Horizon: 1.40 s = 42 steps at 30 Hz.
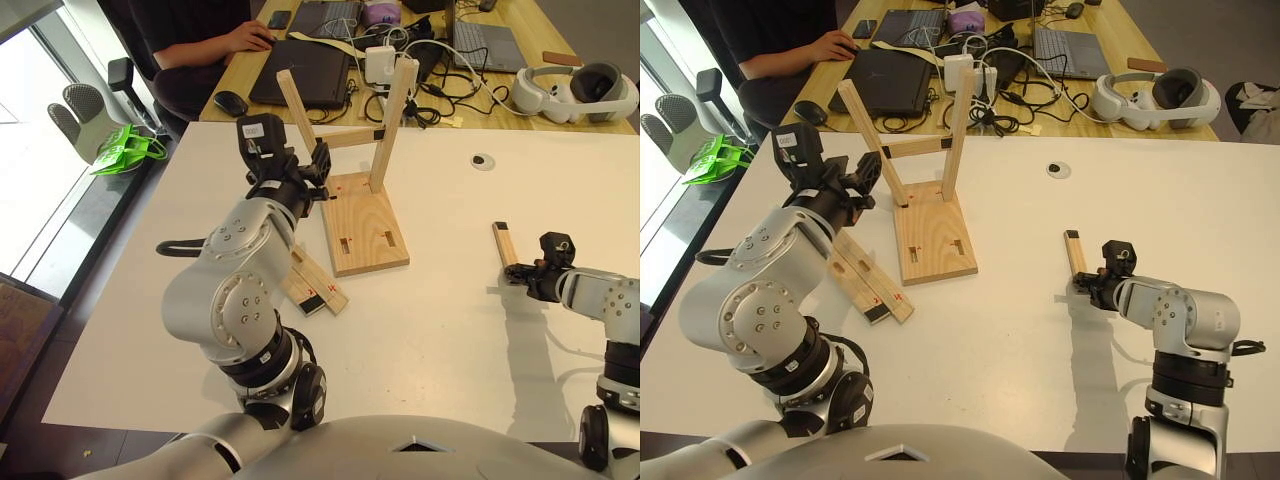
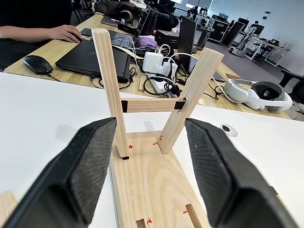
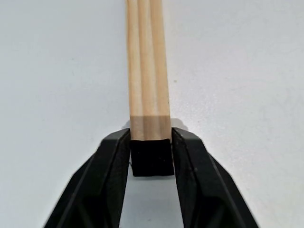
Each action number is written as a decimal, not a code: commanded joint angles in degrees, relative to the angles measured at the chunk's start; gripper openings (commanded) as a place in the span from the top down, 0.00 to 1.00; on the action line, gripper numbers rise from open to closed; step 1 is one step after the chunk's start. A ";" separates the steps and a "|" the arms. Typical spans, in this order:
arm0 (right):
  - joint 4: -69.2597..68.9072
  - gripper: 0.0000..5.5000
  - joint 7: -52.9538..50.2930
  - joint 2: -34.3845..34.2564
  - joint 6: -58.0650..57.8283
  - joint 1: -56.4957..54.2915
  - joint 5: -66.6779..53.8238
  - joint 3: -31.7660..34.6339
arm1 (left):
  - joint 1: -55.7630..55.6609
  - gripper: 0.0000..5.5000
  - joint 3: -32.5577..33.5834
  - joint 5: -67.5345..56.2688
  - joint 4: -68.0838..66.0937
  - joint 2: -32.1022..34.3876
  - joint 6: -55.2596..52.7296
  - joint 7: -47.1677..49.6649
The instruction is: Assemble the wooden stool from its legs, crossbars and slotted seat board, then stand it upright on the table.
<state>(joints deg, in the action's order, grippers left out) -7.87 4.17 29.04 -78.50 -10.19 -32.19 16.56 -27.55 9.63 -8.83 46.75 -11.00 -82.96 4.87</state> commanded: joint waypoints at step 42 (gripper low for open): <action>-28.74 0.77 15.05 -15.63 49.98 0.55 8.09 -25.15 | 13.48 0.51 0.91 -93.79 -9.28 1.50 46.56 43.68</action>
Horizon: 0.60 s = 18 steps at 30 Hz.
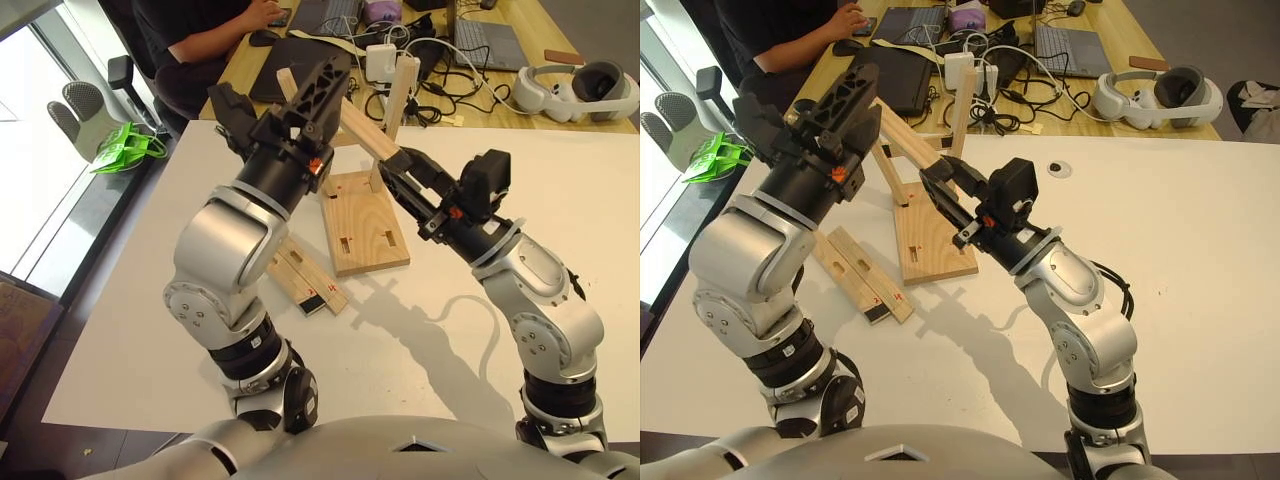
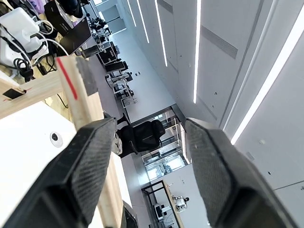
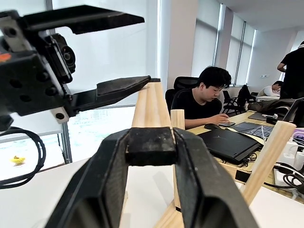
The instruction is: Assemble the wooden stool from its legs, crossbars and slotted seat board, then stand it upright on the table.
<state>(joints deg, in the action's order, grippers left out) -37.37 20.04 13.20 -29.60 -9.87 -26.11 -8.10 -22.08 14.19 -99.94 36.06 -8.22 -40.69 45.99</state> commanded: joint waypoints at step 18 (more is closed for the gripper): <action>-1.88 0.77 3.26 1.37 -1.19 1.13 -3.10 -1.45 | 8.80 0.51 -13.09 -3.33 -0.06 13.38 13.28 -3.60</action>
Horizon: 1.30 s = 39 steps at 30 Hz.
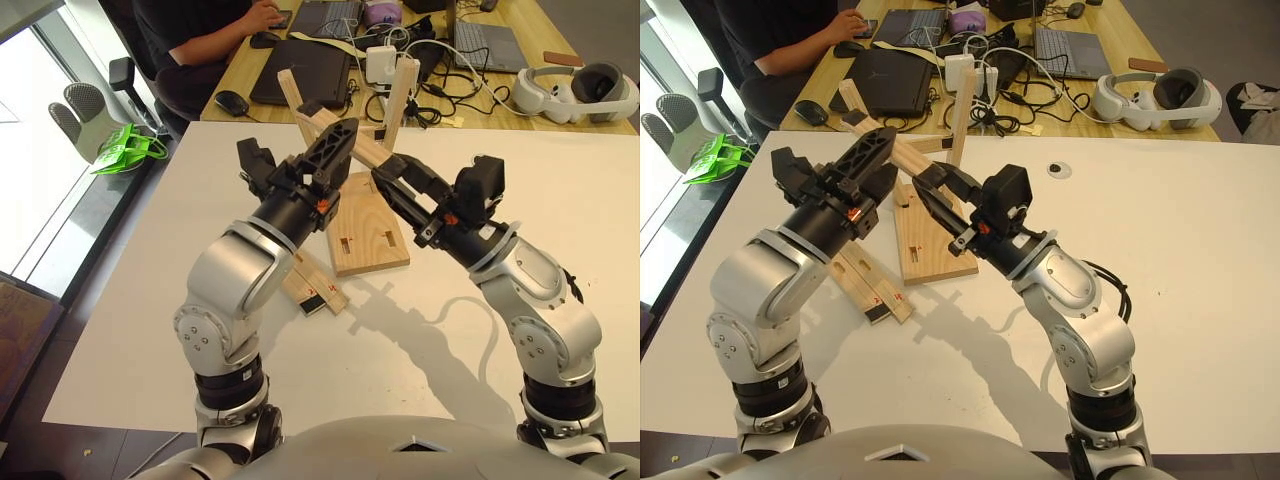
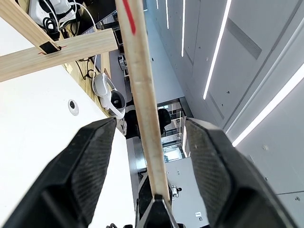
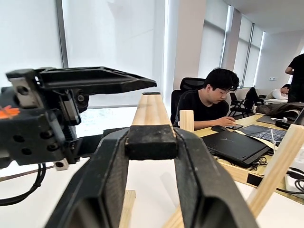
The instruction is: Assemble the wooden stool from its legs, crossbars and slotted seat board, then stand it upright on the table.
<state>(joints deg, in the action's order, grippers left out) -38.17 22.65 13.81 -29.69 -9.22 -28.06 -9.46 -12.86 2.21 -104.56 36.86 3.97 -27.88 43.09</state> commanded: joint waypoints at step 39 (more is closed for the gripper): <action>5.05 0.56 -0.29 5.76 -5.90 -1.46 -2.82 9.66 | 2.31 0.93 1.86 17.75 4.30 17.61 2.84 -0.34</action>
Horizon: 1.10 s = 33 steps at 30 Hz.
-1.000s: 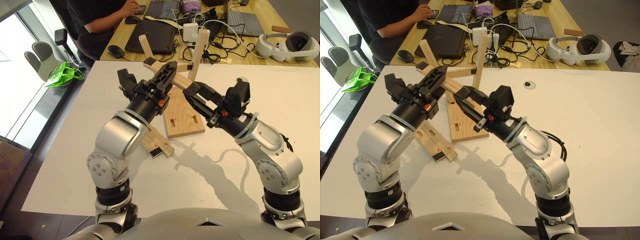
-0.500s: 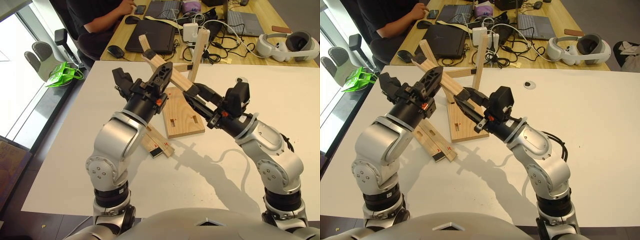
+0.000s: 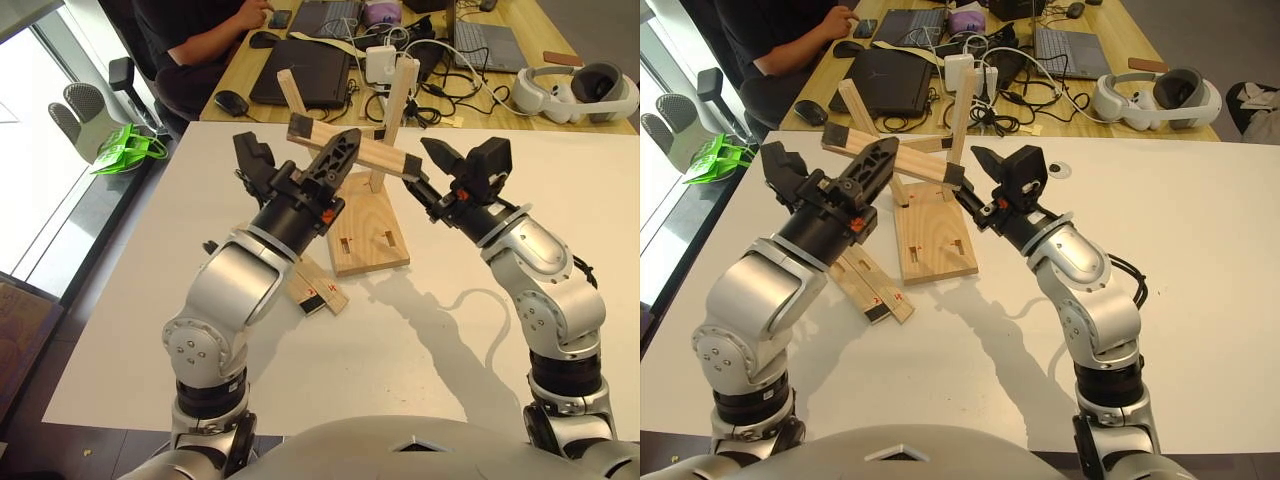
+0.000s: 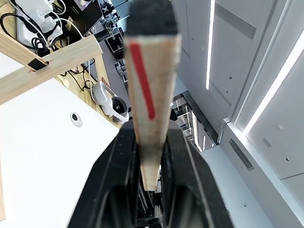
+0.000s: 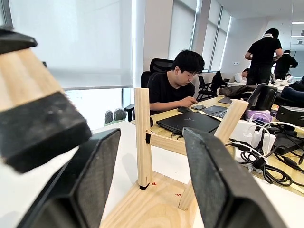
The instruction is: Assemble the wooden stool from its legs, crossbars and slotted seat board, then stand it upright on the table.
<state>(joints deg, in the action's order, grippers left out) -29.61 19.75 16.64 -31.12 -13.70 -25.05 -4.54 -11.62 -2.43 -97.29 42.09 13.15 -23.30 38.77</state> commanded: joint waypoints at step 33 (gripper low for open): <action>-10.65 0.56 -11.38 -3.94 -13.59 2.80 -11.99 3.01 | 5.26 0.93 1.06 69.08 -25.67 1.20 -19.66 0.20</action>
<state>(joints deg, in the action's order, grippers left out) -41.06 8.77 13.29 -44.13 -9.50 -36.81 -1.04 -3.81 -1.68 -30.95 20.55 17.19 -45.01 40.38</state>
